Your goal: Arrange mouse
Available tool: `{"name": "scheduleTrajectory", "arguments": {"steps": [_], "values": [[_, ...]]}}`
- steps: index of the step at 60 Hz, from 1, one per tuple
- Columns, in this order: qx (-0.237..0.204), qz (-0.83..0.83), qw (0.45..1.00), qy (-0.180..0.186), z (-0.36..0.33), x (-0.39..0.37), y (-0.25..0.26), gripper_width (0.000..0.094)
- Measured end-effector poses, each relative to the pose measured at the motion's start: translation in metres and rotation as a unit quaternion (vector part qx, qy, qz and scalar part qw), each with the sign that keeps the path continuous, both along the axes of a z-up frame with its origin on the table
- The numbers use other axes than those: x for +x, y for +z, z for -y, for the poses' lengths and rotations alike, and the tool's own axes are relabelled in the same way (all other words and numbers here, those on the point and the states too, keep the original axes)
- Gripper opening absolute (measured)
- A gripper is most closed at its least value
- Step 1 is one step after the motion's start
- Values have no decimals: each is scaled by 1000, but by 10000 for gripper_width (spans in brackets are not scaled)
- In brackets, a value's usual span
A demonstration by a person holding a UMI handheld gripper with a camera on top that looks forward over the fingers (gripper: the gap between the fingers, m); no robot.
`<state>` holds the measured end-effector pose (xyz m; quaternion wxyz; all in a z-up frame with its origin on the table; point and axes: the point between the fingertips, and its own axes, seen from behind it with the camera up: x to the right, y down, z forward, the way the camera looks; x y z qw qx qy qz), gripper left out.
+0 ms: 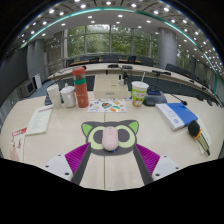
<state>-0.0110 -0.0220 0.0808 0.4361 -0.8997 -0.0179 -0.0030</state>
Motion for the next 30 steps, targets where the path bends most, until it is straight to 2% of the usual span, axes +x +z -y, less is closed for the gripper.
{"name": "scheduleTrajectory", "arguments": {"steps": [14,30], "values": [[35,20,999,-1,140,-18,84,855],[51,13,998,22,271,-49,136,855]]}}
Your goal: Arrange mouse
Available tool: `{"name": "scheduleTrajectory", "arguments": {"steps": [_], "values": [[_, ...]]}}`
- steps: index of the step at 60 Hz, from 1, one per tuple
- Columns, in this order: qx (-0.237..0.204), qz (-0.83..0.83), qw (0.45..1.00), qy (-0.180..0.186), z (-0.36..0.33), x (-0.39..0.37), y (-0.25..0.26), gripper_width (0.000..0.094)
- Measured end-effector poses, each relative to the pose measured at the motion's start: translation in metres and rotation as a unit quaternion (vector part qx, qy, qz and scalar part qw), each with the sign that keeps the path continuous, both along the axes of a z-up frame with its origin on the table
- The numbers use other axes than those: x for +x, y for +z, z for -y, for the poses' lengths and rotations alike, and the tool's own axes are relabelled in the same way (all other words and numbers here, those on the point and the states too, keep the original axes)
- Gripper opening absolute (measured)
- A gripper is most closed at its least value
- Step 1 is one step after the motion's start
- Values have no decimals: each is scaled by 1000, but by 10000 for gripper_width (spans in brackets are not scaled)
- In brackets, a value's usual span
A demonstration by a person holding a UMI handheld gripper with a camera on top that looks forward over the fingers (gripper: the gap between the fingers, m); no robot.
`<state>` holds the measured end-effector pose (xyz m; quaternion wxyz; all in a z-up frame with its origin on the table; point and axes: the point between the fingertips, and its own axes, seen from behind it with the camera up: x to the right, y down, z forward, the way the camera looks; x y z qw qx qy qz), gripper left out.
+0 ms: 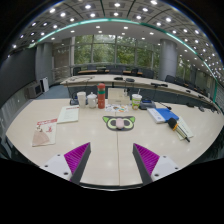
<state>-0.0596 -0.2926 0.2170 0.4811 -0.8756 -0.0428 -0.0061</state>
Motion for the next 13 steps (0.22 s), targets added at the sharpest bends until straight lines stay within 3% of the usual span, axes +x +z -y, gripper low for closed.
{"name": "scheduleTrajectory", "arguments": {"steps": [13], "values": [[24,20,999,6,39,-2,20,854]]}}
